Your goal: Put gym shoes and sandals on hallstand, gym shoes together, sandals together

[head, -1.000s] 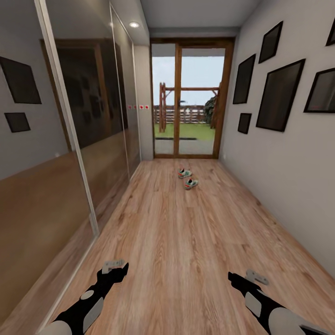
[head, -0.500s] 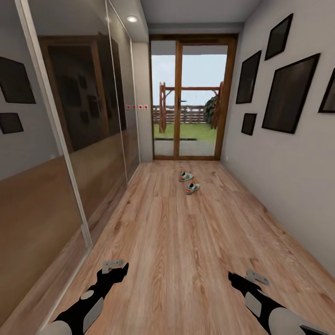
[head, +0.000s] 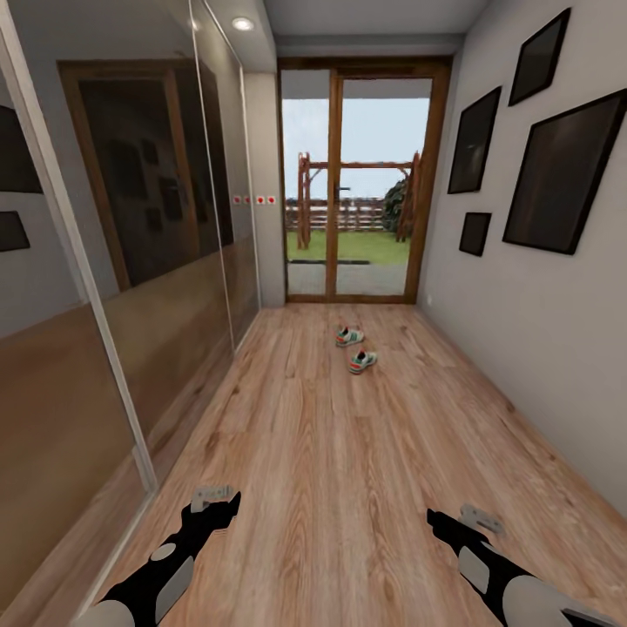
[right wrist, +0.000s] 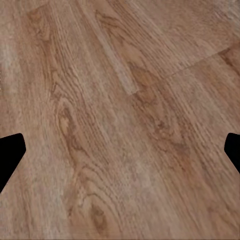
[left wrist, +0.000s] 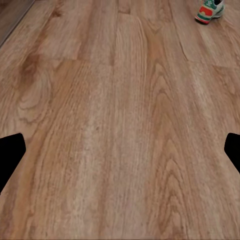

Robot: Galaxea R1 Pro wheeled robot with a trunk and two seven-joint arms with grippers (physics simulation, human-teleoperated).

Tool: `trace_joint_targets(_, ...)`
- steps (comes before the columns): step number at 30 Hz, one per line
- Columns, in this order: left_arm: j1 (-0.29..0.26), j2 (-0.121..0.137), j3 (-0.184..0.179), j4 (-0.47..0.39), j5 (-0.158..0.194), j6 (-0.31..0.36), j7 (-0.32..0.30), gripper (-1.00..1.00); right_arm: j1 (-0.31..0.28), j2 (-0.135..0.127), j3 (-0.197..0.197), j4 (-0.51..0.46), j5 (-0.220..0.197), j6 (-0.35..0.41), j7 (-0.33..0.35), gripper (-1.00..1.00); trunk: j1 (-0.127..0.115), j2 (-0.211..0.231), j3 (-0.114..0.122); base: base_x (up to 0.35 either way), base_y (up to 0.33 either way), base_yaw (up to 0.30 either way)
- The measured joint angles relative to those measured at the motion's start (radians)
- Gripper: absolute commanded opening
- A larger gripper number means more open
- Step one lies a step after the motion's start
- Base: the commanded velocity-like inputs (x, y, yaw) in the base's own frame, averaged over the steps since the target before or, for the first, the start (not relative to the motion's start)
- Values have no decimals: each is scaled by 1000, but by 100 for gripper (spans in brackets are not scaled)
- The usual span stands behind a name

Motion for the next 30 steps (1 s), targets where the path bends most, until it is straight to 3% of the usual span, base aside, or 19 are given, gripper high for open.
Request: trace_joint_targets(30,0,0,0,0,0,0,0,100,0,0,0,0,0,0,0,100,0,0,0,347,0,0)
